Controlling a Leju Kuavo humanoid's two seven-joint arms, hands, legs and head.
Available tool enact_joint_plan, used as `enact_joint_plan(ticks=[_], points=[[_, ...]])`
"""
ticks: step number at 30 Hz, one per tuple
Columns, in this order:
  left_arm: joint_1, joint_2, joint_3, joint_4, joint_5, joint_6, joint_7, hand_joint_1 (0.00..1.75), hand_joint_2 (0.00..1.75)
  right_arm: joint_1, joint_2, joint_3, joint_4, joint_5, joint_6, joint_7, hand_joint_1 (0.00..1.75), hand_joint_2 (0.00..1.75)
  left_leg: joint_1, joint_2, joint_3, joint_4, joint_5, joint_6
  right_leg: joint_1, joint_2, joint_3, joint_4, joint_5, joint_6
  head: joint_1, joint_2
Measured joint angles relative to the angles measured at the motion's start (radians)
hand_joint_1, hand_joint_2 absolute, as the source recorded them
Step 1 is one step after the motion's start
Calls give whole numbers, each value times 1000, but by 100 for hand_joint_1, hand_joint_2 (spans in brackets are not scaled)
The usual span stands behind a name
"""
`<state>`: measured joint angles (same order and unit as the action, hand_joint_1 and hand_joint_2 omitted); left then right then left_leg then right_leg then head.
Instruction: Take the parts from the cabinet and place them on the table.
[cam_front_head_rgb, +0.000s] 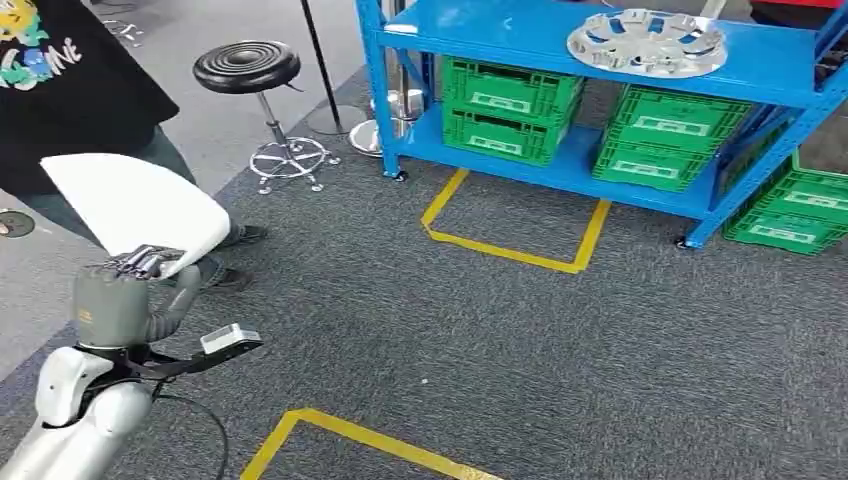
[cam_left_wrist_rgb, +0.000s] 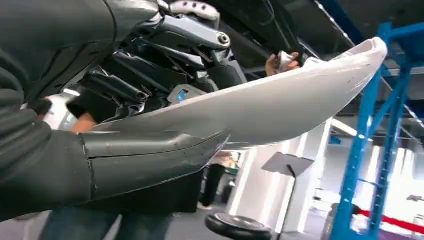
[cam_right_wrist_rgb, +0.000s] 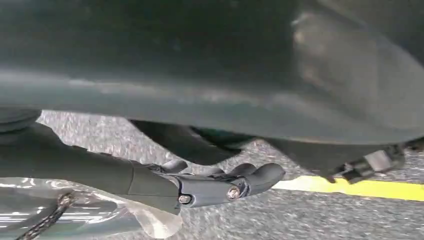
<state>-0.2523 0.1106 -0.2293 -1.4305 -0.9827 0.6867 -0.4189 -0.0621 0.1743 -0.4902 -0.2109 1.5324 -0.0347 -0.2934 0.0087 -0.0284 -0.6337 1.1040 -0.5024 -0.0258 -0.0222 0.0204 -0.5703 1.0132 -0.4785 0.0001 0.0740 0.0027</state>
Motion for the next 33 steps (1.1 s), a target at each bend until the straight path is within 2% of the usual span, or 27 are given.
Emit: enact_joint_plan(ticks=[2, 3, 4, 5, 6, 7, 8, 9, 12, 13, 14, 15, 17, 18, 19, 20, 21, 22, 23, 24, 25, 27, 28, 29, 30, 31, 33], points=[[-3, -3, -6, 0, -3, 0, 8, 175, 175, 2, 3, 8, 5, 0, -7, 9, 0, 0, 3, 17, -80, 170, -74, -6, 3, -32, -1, 0, -3, -4, 0, 0], [-2, -3, -8, 1, -7, -1, 10, 175, 175, 2, 4, 10, 7, 1, -9, 14, 0, 0, 4, 17, -105, 221, -86, -8, 3, -46, -1, 1, -3, -5, 0, 0], [-2, -3, -9, 1, -11, -1, 11, 175, 175, 3, 6, 12, 9, 2, -10, 18, 0, 0, 5, 18, -105, 221, -73, -9, 3, -62, 0, 1, -4, -5, 0, 0], [-4, -3, -11, 1, -15, -1, 14, 175, 175, 2, 10, 14, 9, 3, -10, 23, 0, 0, 6, 21, -84, 179, -40, -8, 3, -75, 1, 1, -5, -4, 0, 0], [-6, -4, -14, 1, -19, -1, 18, 175, 175, 1, 14, 16, 10, 3, -10, 24, 0, 0, 5, 29, -42, 96, 5, -6, 3, -88, 4, 1, -7, -2, 0, 0], [-8, -4, -15, 1, -21, -1, 20, 175, 175, -1, 19, 17, 10, 4, -11, 24, 0, 0, 5, 53, 11, -4, 49, -2, 3, -100, 8, 1, -10, -1, 0, 0], [-12, -4, -18, 1, -21, -1, 23, 175, 175, -2, 22, 19, 10, 4, -11, 27, 0, 0, -2, 119, 46, -74, 60, 3, 7, -108, 12, 1, -12, 3, 0, 0], [-20, -7, -21, 1, -23, -2, 24, 175, 175, 1, 24, 21, 11, 4, -11, 29, 0, 0, -16, 132, 52, -90, 49, 10, 14, -118, 10, 4, -16, 10, -4, 0], [-20, -8, -26, 1, -23, -2, 25, 175, 175, 1, 26, 23, 12, 3, -11, 34, 0, 0, -17, 91, 39, -89, 54, 29, 15, -157, 20, -7, -15, 23, -1, 0], [-20, -8, -26, 0, -24, -2, 25, 175, 175, 0, 26, 24, 12, 3, -12, 34, 0, 0, -10, 75, 45, -100, 62, 40, 13, -155, 21, -5, -22, 32, -1, 0], [-21, -12, -27, 0, -24, -1, 25, 175, 175, -1, 26, 24, 12, 4, -11, 32, 0, 0, -7, 66, 46, -103, 65, 44, 11, -94, 10, 12, -38, 37, 3, 0], [-26, -12, -27, 0, -24, -2, 25, 175, 175, -2, 27, 25, 14, 4, -11, 31, 0, 0, -5, 56, 45, -103, 66, 50, 9, -47, -13, 67, -71, 36, 3, 0], [-26, -17, -28, 0, -25, -2, 26, 175, 175, 0, 28, 27, 16, 2, -13, 30, 0, 0, -6, 28, 43, -102, 68, 56, 11, -22, -94, 240, -146, 36, 5, 0], [-25, -18, -29, 0, -29, -2, 27, 175, 175, -4, 28, 28, 17, 2, -13, 24, 0, 0, -8, 14, 43, -102, 67, 57, 13, -21, -124, 299, -161, 36, 8, 0], [-24, -18, -30, 0, -32, -3, 27, 175, 175, -8, 28, 31, 17, 3, -13, 24, 0, 0, -8, -1, 44, -101, 67, 57, 13, -20, -134, 313, -151, 34, 6, 0], [-24, -18, -31, 0, -35, -5, 29, 175, 175, -9, 29, 32, 18, 6, -11, 24, 0, 0, -8, -18, 45, -101, 67, 57, 13, -20, -121, 281, -119, 32, 6, 0], [-26, -18, -31, 0, -41, -7, 29, 175, 175, -8, 30, 34, 18, 10, -11, 23, 0, 0, -8, -36, 46, -99, 67, 56, 12, -17, -89, 207, -70, 30, 7, 0], [-27, -20, -32, 0, -41, -9, 29, 175, 175, -6, 31, 37, 18, 15, -11, 23, 0, 0, -8, -53, 48, -96, 66, 55, 10, 0, -44, 102, -14, 27, 7, 0], [-29, -23, -34, 0, -41, -12, 29, 175, 175, -4, 31, 41, 18, 19, -12, 21, 0, 0, -6, -64, 45, -93, 63, 51, 7, 47, -15, 29, 7, 25, 6, 0], [-34, -27, -38, 0, -40, -20, 30, 175, 175, -2, 32, 44, 20, 24, -14, 18, 0, 0, -10, -78, 37, -85, 63, 43, 3, 71, -5, 12, -7, 24, 5, 0], [-39, -32, -45, 0, -41, -27, 31, 175, 175, -2, 33, 49, 20, 28, -21, 16, 0, 0, -3, -91, 28, -84, 66, 38, 6, 63, 9, 5, -14, 23, 6, 0], [-43, -38, -56, 2, -41, -41, 28, 175, 175, -2, 32, 66, 20, 34, -37, 15, 0, 0, 3, -112, 23, -90, 75, 23, 11, 45, 7, 4, -12, 17, 6, 0], [-48, -41, -65, 4, -41, -50, 25, 175, 175, -3, 33, 85, 20, 37, -48, 20, 0, 0, 1, -121, 22, -89, 75, 17, 5, 32, 12, -5, -7, 10, 4, 0], [-52, -45, -73, 6, -40, -57, 24, 175, 175, -4, 32, 103, 20, 39, -49, 21, 0, 0, -2, -72, 17, -76, 65, 16, 3, 18, 17, -10, -4, 4, 5, 0], [-66, -53, -82, 8, -37, -68, 21, 175, 175, -2, 32, 123, 20, 39, -49, 20, 0, 0, -6, -22, -4, -34, 37, 12, 5, 6, 20, -12, -5, 1, -7, 0], [-81, -63, -95, 12, -30, -81, 16, 175, 175, 1, 28, 144, 20, 39, -44, 11, 0, 0, -4, 0, -38, 35, 2, 8, 6, -9, 20, -12, -6, -2, -9, 0], [-98, -87, -124, 24, -19, -101, 6, 175, 175, 3, 7, 197, 20, 39, -35, -12, 0, 0, 1, 17, -113, 184, -55, 3, 8, -42, 20, -12, -9, -5, -8, 0]])
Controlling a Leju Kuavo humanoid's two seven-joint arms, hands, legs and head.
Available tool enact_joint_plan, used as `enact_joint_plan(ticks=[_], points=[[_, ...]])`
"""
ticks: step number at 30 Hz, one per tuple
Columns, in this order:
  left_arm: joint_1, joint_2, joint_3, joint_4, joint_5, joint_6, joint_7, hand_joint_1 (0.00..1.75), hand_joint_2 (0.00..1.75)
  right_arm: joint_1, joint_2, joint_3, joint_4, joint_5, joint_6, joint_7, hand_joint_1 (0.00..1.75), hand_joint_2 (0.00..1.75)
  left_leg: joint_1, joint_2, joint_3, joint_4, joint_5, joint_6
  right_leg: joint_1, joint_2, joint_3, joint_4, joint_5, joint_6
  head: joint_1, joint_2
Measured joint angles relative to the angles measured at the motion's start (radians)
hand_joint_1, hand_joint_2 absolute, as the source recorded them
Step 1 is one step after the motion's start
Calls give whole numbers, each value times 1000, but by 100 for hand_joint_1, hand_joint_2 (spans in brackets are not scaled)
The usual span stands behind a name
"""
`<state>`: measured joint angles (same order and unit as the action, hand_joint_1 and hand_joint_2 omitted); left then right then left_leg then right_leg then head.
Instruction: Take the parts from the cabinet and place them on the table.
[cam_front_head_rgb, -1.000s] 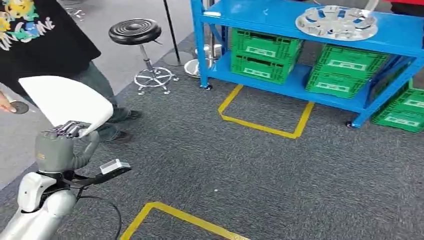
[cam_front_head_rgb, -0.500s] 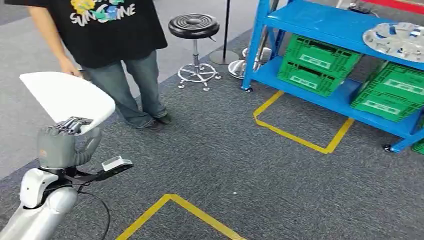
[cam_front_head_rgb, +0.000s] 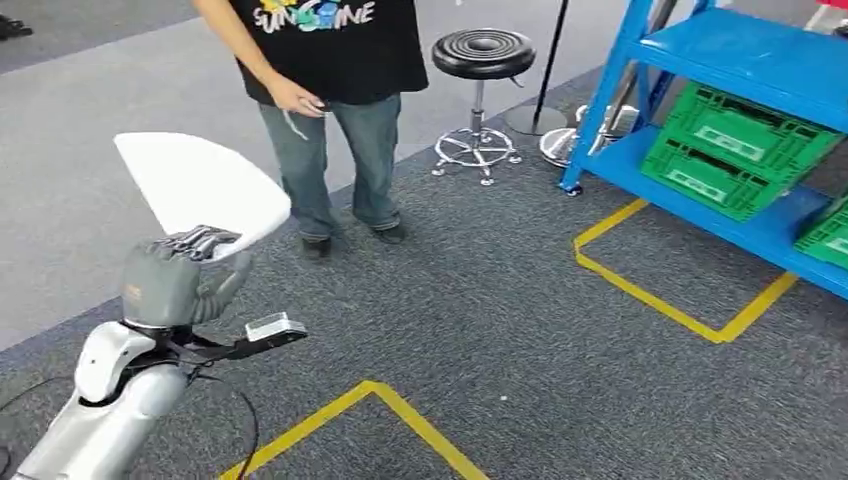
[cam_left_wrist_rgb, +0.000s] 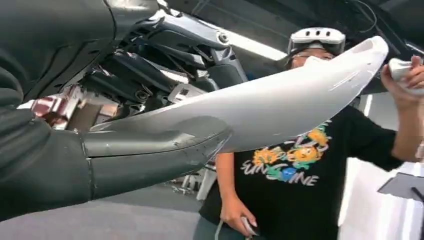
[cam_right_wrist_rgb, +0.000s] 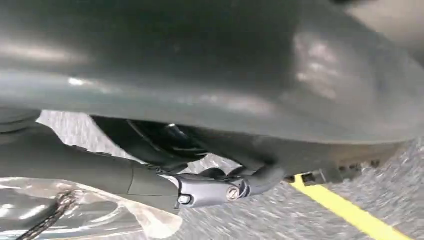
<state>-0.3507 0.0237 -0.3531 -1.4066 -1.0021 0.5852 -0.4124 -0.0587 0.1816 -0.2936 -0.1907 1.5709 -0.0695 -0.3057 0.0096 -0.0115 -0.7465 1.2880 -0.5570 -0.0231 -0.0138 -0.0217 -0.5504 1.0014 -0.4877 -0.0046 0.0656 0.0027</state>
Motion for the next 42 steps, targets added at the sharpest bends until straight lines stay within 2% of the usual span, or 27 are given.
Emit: enact_joint_plan(ticks=[2, 4, 5, 6, 7, 9, 11, 12, 13, 15, 16, 18, 20, 21, 22, 25, 26, 28, 29, 31, 32, 33, 35, 36, 37, 41, 42], points=[[-4, -15, -19, 10, 1, -7, -1, 175, 175, -1, -13, 46, 0, 0, 6, -11, 0, 0, 5, 4, -6, 13, 23, -3, 0, -24, 3, 0, -4, 1, 0, 0], [-10, -23, -30, 16, 3, -7, -2, 175, 175, -2, -20, 73, 0, 0, 6, -11, 0, 0, 7, 20, 68, -131, 108, -1, 0, -47, 10, 2, -11, 4, 0, 0], [-15, -26, -33, 18, 3, -7, -2, 175, 175, -1, -22, 81, 0, 0, 6, -11, 0, 0, 6, 43, 111, -210, 145, 2, 0, -57, 15, 2, -15, 8, 0, 0], [-22, -29, -35, 20, 3, -7, -2, 175, 175, -2, -25, 88, 0, 0, 7, -12, 0, 0, -6, 95, 126, -239, 128, 6, 5, -64, 16, 2, -18, 12, 0, 0], [-35, -32, -39, 24, 5, -7, -3, 175, 175, -2, -26, 96, 0, -1, 8, -16, 0, 0, -16, 102, 130, -264, 124, 18, 12, -72, 15, 7, -23, 19, -4, 0], [-42, -41, -49, 29, 19, -15, -10, 175, 175, -2, -30, 122, 0, -1, 12, -48, 0, 0, -16, 76, 123, -260, 122, 33, 14, -101, 19, 0, -25, 28, 4, 0], [-44, -54, -58, 45, 38, -16, -26, 175, 175, -16, -35, 193, -16, -3, 64, -162, 0, 0, -9, 47, 130, -273, 128, 49, 9, -113, 16, 3, -39, 41, 4, 0], [-57, -64, -65, 60, 54, -10, -39, 175, 175, -27, -34, 222, -30, -11, 114, -182, 0, 0, -9, 38, 131, -273, 129, 54, 6, -50, 7, 35, -59, 44, 7, 0], [-82, -87, -80, 100, 86, -7, -70, 175, 175, -36, -28, 267, -60, -28, 203, -170, 0, 0, -9, 26, 129, -273, 131, 61, 6, -6, -28, 108, -94, 43, 8, 0], [-122, -127, -124, 150, 118, -40, -106, 175, 175, -58, -23, 332, -68, -62, 240, -116, 0, 0, -11, -3, 128, -273, 130, 66, 6, 23, -111, 272, -155, 44, 12, 0], [-135, -147, -144, 157, 121, -75, -103, 175, 175, -67, -23, 358, -59, -71, 226, -98, 0, 0, -13, -20, 129, -272, 130, 68, 7, 26, -138, 322, -163, 44, 13, 0], [-164, -187, -197, 173, 121, -130, -79, 175, 175, -80, -24, 402, -42, -68, 212, -79, 0, 0, -15, -55, 131, -270, 129, 68, 7, 28, -128, 276, -103, 40, 13, 0], [-197, -221, -233, 182, 134, -139, -67, 175, 175, -87, -24, 438, -34, -72, 209, -29, 0, 0, -14, -83, 133, -264, 128, 65, 5, 48, -62, 103, 3, 34, 13, 0], [-212, -231, -245, 183, 143, -139, -63, 175, 175, -86, -24, 443, -26, -79, 202, 10, 0, 0, -12, -90, 132, -264, 126, 62, 0, 93, -42, 53, 13, 34, 12, 0], [-229, -237, -258, 185, 149, -138, -58, 175, 175, -87, -23, 444, -19, -89, 196, 31, 0, 0, -18, -98, 124, -257, 127, 57, -3, 106, -23, 34, 10, 36, 11, 0], [-251, -240, -280, 192, 163, -126, -39, 175, 175, -97, -16, 445, -15, -136, 176, 101, 0, 0, -11, -120, 111, -261, 138, 39, 2, 86, -21, 21, -2, 33, 14, 0], [-259, -239, -282, 194, 167, -121, -34, 175, 175, -100, -11, 442, -15, -154, 165, 135, 0, 0, -14, -122, 108, -258, 133, 36, -6, 74, -16, 11, 1, 26, 11, 0], [-277, -233, -282, 200, 167, -100, -23, 175, 175, -97, -9, 426, -13, -199, 134, 158, 0, 0, -19, -31, 81, -193, 93, 25, -2, 49, -9, 9, -1, 14, 3, 0], [-277, -219, -280, 201, 155, -64, -8, 175, 175, -85, -10, 412, -12, -230, 104, 112, 0, 0, -16, -11, 43, -112, 57, 19, 1, 32, -6, 9, -4, 9, 4, 0], [-246, -178, -268, 202, 140, 4, 0, 175, 175, -54, -21, 387, -12, -264, 59, 28, 0, 0, -11, 0, -25, 27, 8, 12, 3, 6, -1, 10, -8, 3, 5, 0], [-224, -150, -260, 202, 140, 21, -8, 175, 175, -40, -29, 376, -11, -273, 47, 1, 0, 0, -10, 0, -33, 43, 14, 11, 3, -4, 2, 10, -11, 3, 3, 0], [-206, -124, -248, 202, 142, 23, -15, 175, 175, -28, -36, 367, -11, -278, 40, -12, 0, 0, -9, 1, -18, 12, 42, 13, 4, -14, 6, 10, -14, 3, 2, 0], [-187, -97, -228, 202, 145, 25, -18, 175, 175, -9, -45, 356, -11, -283, 36, -23, 0, 0, -14, 17, 58, -152, 129, 25, 7, -39, 14, 10, -21, 4, -1, 0], [-188, -95, -226, 199, 142, 25, -19, 175, 175, -8, -46, 353, -11, -284, 37, -23, 0, 0, -22, 52, 96, -230, 158, 33, 9, -50, 18, 10, -26, 5, 0, 0], [-189, -92, -223, 199, 130, 25, -16, 175, 175, -8, -47, 349, -11, -283, 41, -17, 0, 0, -36, 80, 113, -255, 136, 40, 18, -65, 16, 12, -32, 11, 0, 0], [-152, -52, -195, 169, 77, 29, 29, 175, 175, 1, -59, 320, -10, -329, 15, 46, 0, 0, -35, 42, 116, -276, 137, 58, 19, -103, 34, 3, -42, 27, 2, 0], [-138, -45, -183, 156, 70, 29, 38, 175, 175, 8, -72, 306, -10, -345, 11, 72, 0, 0, -27, 36, 127, -283, 141, 62, 13, -62, 27, 14, -53, 31, 2, 0]])
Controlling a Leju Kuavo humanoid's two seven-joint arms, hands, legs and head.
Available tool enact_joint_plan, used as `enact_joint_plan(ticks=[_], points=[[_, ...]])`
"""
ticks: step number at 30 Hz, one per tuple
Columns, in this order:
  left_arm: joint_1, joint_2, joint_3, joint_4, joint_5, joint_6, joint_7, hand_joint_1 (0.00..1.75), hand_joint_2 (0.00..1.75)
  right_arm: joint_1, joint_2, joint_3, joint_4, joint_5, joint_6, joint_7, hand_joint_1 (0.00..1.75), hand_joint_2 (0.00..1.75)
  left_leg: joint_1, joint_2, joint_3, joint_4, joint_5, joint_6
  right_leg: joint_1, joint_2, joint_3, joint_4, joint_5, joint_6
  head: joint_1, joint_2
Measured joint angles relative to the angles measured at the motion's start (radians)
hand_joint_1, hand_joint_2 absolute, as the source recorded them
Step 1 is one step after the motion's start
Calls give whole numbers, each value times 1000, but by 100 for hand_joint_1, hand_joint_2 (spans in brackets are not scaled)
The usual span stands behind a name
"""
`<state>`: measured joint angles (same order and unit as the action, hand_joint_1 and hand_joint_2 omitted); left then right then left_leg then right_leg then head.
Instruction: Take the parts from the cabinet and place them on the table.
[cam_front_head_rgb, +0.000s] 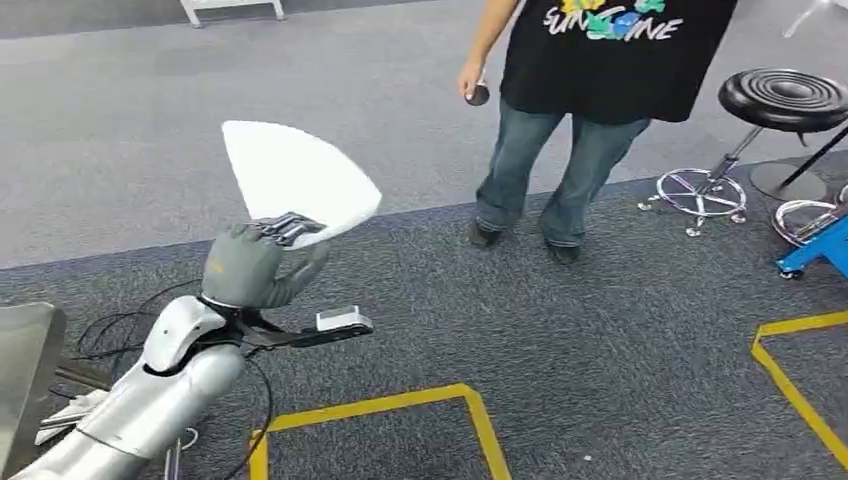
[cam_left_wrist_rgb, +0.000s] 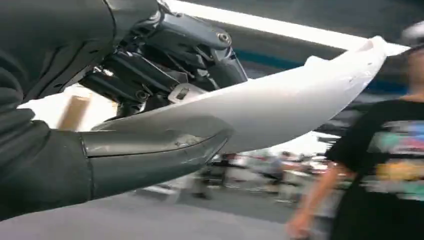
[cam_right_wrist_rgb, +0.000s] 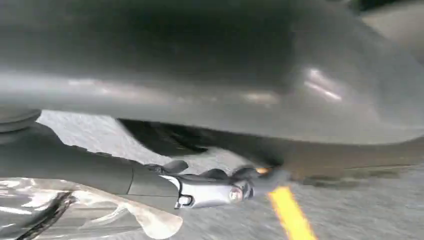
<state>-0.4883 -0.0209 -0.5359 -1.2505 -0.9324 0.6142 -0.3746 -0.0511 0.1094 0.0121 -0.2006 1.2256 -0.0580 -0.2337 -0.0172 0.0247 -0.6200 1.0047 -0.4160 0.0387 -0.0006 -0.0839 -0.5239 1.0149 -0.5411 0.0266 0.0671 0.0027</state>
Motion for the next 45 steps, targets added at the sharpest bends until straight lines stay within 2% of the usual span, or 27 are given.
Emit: enact_joint_plan(ticks=[1, 2, 4, 5, 6, 8, 9, 10, 14, 15, 16, 17, 19, 20, 22, 24, 25, 30, 32, 33, 35, 36, 37, 39, 40, 41, 45], points=[[7, 9, 16, -14, -10, 0, 3, 175, 175, 10, -6, -18, 3, -22, -2, 50, 0, 0, 4, -10, 1, -1, 0, 9, -1, 50, -21, 47, -28, 0, 2, 0], [13, 12, 22, -25, -19, 0, 7, 175, 175, 16, -12, -34, 5, -33, 0, 86, 0, 0, 5, -21, 1, -1, -1, 11, -3, 70, -57, 120, -60, 3, 7, 0], [37, 21, 37, -43, -32, -5, 14, 175, 175, 24, -22, -66, 9, -61, 8, 158, 0, 0, 5, -44, 1, 0, -3, 13, -6, 81, -145, 277, -119, 9, 10, 0], [50, 27, 41, -49, -39, -6, 18, 175, 175, 27, -24, -80, 10, -70, 15, 175, 0, 0, 5, -56, 1, 0, -3, 13, -6, 81, -167, 305, -115, 10, 10, 0], [59, 33, 46, -54, -40, -7, 19, 175, 175, 27, -26, -93, 10, -80, 19, 190, 0, 0, 5, -67, 2, 1, -4, 12, -8, 79, -168, 287, -87, 12, 10, 0], [69, 42, 59, -68, -45, -10, 22, 175, 175, 24, -28, -123, 10, -108, 22, 239, 0, 0, 12, -93, 2, 10, -9, 3, -14, 92, -102, 121, 24, 14, 9, 0], [69, 43, 62, -76, -47, -11, 25, 175, 175, 25, -28, -137, 10, -122, 23, 254, 0, 0, 14, -104, 2, 18, -13, -3, -21, 118, -65, 35, 61, 18, 10, 0], [71, 49, 65, -83, -47, -13, 27, 175, 175, 27, -28, -154, 15, -142, 25, 266, 0, 0, 10, -115, -4, 21, -15, -10, -26, 172, -55, 23, 39, 22, 10, 0], [95, 72, 80, -108, -50, -15, 34, 175, 175, 26, -31, -225, 15, -196, 27, 282, 0, 0, 19, -153, -16, 23, -4, -33, -20, 145, -38, 8, 40, 5, 7, 0], [100, 76, 83, -112, -50, -15, 35, 175, 175, 25, -31, -237, 15, -200, 27, 285, 0, 0, 18, -131, -19, 30, -13, -35, -25, 131, -33, 2, 44, -2, 8, 0], [100, 80, 86, -117, -50, -14, 35, 175, 175, 27, -34, -249, 15, -205, 28, 288, 0, 0, 12, -79, -31, 62, -36, -41, -24, 120, -28, 0, 42, -10, 1, 0], [99, 82, 87, -121, -51, -14, 35, 175, 175, 29, -35, -257, 15, -212, 30, 294, 0, 0, 14, -54, -60, 125, -71, -45, -21, 106, -27, 0, 40, -13, -2, 0], [107, 88, 87, -126, -54, -13, 35, 175, 175, 36, -47, -280, 15, -220, 38, 308, 0, 0, 18, -37, -140, 294, -142, -50, -18, 76, -25, 0, 36, -18, -1, 0], [114, 92, 88, -129, -55, -13, 37, 175, 175, 37, -53, -286, 15, -220, 41, 317, 0, 0, 20, -37, -162, 340, -150, -52, -18, 63, -24, 0, 35, -19, -2, 0], [121, 96, 90, -133, -58, -13, 38, 175, 175, 36, -59, -298, 15, -219, 49, 321, 0, 0, 22, -35, -134, 285, -99, -51, -18, 43, -20, 0, 30, -18, -2, 0], [121, 103, 95, -142, -61, -13, 39, 175, 175, 34, -61, -303, 15, -214, 47, 335, 0, 0, 19, -11, -40, 108, -13, -40, -17, 24, -8, 0, 23, -14, -2, 0], [121, 105, 100, -148, -62, -13, 42, 175, 175, 35, -61, -308, 15, -213, 42, 342, 0, 0, 7, 44, -8, 51, -16, -31, -15, 16, -5, 0, 19, -11, 0, 0], [134, 117, 115, -168, -70, -13, 52, 175, 175, 33, -72, -325, 14, -213, 20, 341, 0, 0, 2, 8, 3, 16, -23, -8, -8, -31, 9, -9, 5, 17, -2, 0], [133, 118, 117, -176, -70, -13, 53, 175, 175, 34, -79, -328, 14, -213, 18, 340, 0, 0, 10, -8, 8, 10, -19, 4, -12, 50, -31, 70, -42, 21, 5, 0], [134, 116, 117, -178, -71, -12, 54, 175, 175, 33, -81, -331, 14, -215, 15, 339, 0, 0, 11, -19, 8, 10, -19, 4, -12, 71, -73, 152, -76, 22, 11, 0], [146, 117, 119, -180, -95, -12, 70, 175, 175, 36, -85, -347, 14, -260, -34, 290, 0, 0, 10, -41, 8, 11, -21, 7, -12, 82, -167, 311, -124, 24, 12, 0], [161, 118, 124, -187, -109, -12, 81, 175, 175, 40, -89, -361, 14, -286, -59, 255, 0, 0, 10, -52, 10, 12, -21, 7, -12, 82, -187, 326, -110, 23, 12, 0], [181, 121, 132, -201, -118, -12, 87, 175, 175, 42, -100, -379, 14, -306, -73, 219, 0, 0, 10, -61, 12, 12, -22, 7, -11, 83, -183, 294, -72, 21, 12, 0], [206, 127, 145, -223, -125, -12, 89, 175, 175, 43, -121, -408, 14, -318, -76, 188, 0, 0, 11, -82, 17, 14, -26, 3, -12, 94, -112, 108, 42, 17, 12, 0], [212, 128, 149, -229, -125, -12, 89, 175, 175, 44, -129, -417, 14, -320, -76, 185, 0, 0, 13, -92, 16, 16, -28, 0, -15, 129, -78, 23, 73, 15, 13, 0], [215, 129, 155, -235, -127, -12, 89, 175, 175, 45, -133, -425, 14, -320, -76, 183, 0, 0, 7, -100, 10, 22, -30, -7, -19, 159, -60, 1, 58, 13, 12, 0], [233, 137, 165, -254, -127, -13, 89, 175, 175, 41, -142, -444, 14, -321, -79, 179, 0, 0, 16, -135, 5, 17, -22, -30, -15, 125, -51, -7, 64, -3, 11, 0]])
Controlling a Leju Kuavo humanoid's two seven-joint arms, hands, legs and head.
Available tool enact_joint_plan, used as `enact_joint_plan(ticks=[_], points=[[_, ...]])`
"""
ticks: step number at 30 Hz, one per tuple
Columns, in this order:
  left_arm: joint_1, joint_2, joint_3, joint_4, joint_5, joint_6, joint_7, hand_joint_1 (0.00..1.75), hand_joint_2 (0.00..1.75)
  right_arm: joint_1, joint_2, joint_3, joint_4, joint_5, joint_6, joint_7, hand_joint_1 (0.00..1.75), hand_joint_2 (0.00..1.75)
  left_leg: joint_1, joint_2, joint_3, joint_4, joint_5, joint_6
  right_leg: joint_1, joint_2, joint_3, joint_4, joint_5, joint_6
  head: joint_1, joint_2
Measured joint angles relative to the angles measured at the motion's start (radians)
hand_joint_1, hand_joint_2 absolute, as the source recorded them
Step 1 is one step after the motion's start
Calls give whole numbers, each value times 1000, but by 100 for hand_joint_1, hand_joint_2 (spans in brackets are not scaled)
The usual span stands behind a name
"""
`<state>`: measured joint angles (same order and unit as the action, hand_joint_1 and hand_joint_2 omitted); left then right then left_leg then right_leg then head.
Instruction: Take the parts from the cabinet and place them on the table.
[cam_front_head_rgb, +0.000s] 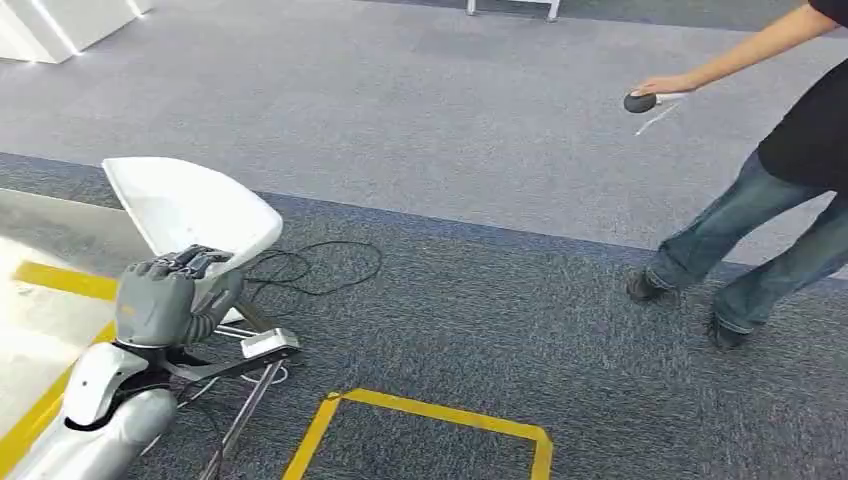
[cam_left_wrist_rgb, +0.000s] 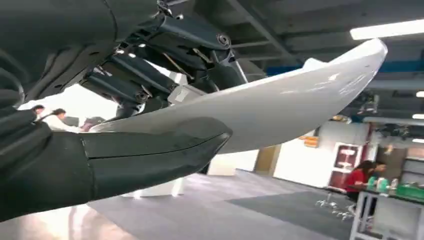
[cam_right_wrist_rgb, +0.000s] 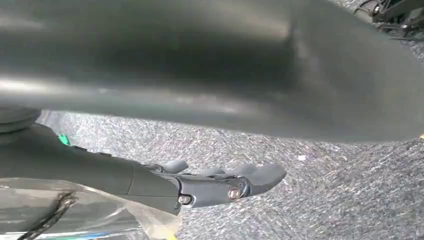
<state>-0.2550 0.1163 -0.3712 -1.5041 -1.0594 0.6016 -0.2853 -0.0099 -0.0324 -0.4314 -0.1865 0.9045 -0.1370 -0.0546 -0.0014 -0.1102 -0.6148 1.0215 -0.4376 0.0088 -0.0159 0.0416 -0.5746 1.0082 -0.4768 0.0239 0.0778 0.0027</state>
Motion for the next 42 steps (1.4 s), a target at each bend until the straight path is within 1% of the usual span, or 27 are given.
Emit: enact_joint_plan(ticks=[1, 3, 5, 6, 7, 9, 10, 11, 15, 17, 18, 20, 21, 23, 25, 26, 27, 30, 31, 33, 34, 36, 37, 38, 40, 41, 42], points=[[4, 3, 2, -4, 0, 0, 0, 175, 175, 0, -1, -3, 0, 0, 0, -1, 0, 0, -1, 29, -5, 14, -15, -3, -3, -13, 4, -6, 4, -8, 0, 0], [1, 3, 4, -10, -7, -4, 0, 175, 175, 3, -1, -8, 0, -3, -10, -15, 0, 0, -1, 83, -55, 126, -84, -14, -2, -32, 6, -8, 2, -16, -9, 0], [13, 2, 9, -13, -21, -13, 0, 175, 175, 6, -7, -24, 0, -22, -32, -70, 0, 0, 4, 97, -127, 286, -150, -20, 0, -53, 6, -7, 0, -19, -8, 0], [21, 2, 15, -16, -31, -22, 0, 175, 175, 6, -11, -34, 0, -34, -41, -100, 0, 0, 5, 98, -138, 313, -152, -22, 0, -62, 6, -7, -1, -19, -9, 0], [29, 0, 20, -22, -39, -30, 0, 175, 175, 6, -17, -48, 0, -47, -50, -133, 0, 0, 6, 98, -125, 292, -130, -22, 0, -70, 8, -7, -2, -18, -9, 0], [37, -3, 29, -38, -57, -44, 3, 175, 175, 6, -29, -68, -3, -62, -69, -185, 0, 0, 5, 108, -43, 136, -48, -16, 1, -88, 14, -7, -6, -16, -9, 0], [41, -8, 36, -52, -74, -60, 8, 175, 175, 5, -38, -83, -8, -67, -106, -224, 0, 0, 1, 137, 13, 34, -10, -7, 2, -97, 19, -7, -8, -13, -9, 0], [44, -13, 44, -65, -92, -76, 14, 175, 175, 5, -42, -94, -10, -68, -147, -248, 0, 0, -9, 168, 33, -2, -30, -2, 7, -103, 20, -6, -11, -9, -8, 0], [69, -48, 62, -125, -155, -154, 40, 175, 175, -11, -55, -157, -22, -69, -322, -252, 0, 0, -11, 135, 29, -12, -22, 19, 9, -135, 29, -12, -15, 14, -8, 0], [72, -69, 66, -159, -177, -181, 51, 175, 175, -21, -55, -180, -29, -56, -401, -221, 0, 0, -1, 124, 39, -25, -15, 32, 4, -84, 8, 30, -49, 23, -5, 0], [71, -82, 66, -171, -186, -192, 54, 175, 175, -24, -55, -192, -29, -51, -446, -199, 0, 0, -1, 118, 38, -25, -14, 35, 2, -61, -22, 97, -84, 24, -2, 0], [75, -96, 66, -180, -188, -196, 54, 175, 175, -21, -53, -222, -40, -9, -525, -143, 0, 0, -2, 101, 38, -24, -15, 36, 3, -46, -112, 272, -153, 29, 2, 0], [76, -97, 65, -180, -184, -190, 54, 175, 175, -15, -42, -246, -64, 52, -539, -117, 0, 0, -2, 92, 38, -24, -15, 36, 3, -44, -138, 314, -156, 29, 3, 0], [76, -92, 65, -176, -151, -145, 52, 175, 175, -9, -7, -339, -145, 238, -551, -131, 0, 0, 0, 75, 39, -22, -16, 34, 2, -44, -123, 252, -93, 29, 2, 0], [75, -84, 65, -171, -121, -87, 47, 175, 175, -22, 33, -480, -225, 366, -554, -190, 0, 0, 4, 64, 41, -16, -22, 25, -7, -31, -42, 67, 6, 33, 2, 0], [74, -79, 65, -168, -115, -73, 46, 175, 175, -29, 57, -544, -250, 379, -555, -203, 0, 0, -1, 58, 35, -10, -27, 16, -13, 10, -16, 21, -5, 40, 2, 0], [71, -76, 65, -166, -112, -69, 45, 175, 175, -32, 69, -588, -276, 383, -559, -205, 0, 0, -1, 46, 25, 5, -29, 11, -14, 19, -4, 6, -8, 31, 2, 0], [77, -63, 64, -157, -98, -56, 42, 175, 175, -33, 103, -687, -330, 408, -560, -229, 0, 0, 3, 23, 21, -2, -21, -1, -8, -6, -6, 14, -9, 16, 4, 0], [77, -53, 64, -154, -88, -47, 41, 175, 175, -39, 111, -728, -352, 434, -560, -264, 0, 0, 3, 20, 20, 0, -27, -6, -16, -14, -5, 10, -7, 8, 4, 0], [71, -41, 63, -148, -75, -26, 40, 175, 175, -59, 127, -805, -392, 485, -561, -328, 0, 0, 0, 77, -10, 73, -74, -16, -13, -23, -2, 10, -9, -5, -8, 0], [67, -35, 63, -141, -68, -12, 40, 175, 175, -68, 145, -857, -411, 508, -561, -360, 0, 0, 3, 92, -52, 162, -116, -19, -10, -31, -2, 10, -10, -7, -10, 0], [68, -28, 60, -124, -58, 6, 40, 175, 175, -82, 160, -942, -427, 533, -561, -389, 0, 0, 3, 98, -124, 305, -162, -20, -6, -47, -1, 11, -13, -11, -10, 0], [69, -23, 59, -116, -55, 13, 40, 175, 175, -86, 162, -971, -428, 539, -561, -392, 0, 0, 3, 98, -129, 311, -150, -19, -4, -54, 2, 11, -15, -14, -9, 0], [70, -19, 58, -110, -51, 18, 40, 175, 175, -89, 167, -990, -425, 541, -560, -396, 0, 0, 3, 98, -114, 277, -120, -15, -1, -59, 4, 11, -16, -14, -10, 0], [70, -10, 58, -100, -46, 34, 40, 175, 175, -95, 168, -1022, -386, 541, -557, -400, 0, 0, -2, 101, -33, 112, -28, 1, 5, -66, 13, 11, -20, -14, -10, 0], [69, -2, 58, -97, -40, 43, 40, 175, 175, -96, 165, -1026, -336, 544, -544, -395, 0, 0, -10, 118, 5, 30, -6, 18, 5, -68, 15, 10, -23, -14, -9, 0], [68, 4, 57, -93, -37, 49, 40, 175, 175, -98, 162, -1027, -290, 556, -506, -382, 0, 0, -13, 129, 14, 15, -18, 25, 13, -71, 12, 11, -25, -10, -9, 0]])
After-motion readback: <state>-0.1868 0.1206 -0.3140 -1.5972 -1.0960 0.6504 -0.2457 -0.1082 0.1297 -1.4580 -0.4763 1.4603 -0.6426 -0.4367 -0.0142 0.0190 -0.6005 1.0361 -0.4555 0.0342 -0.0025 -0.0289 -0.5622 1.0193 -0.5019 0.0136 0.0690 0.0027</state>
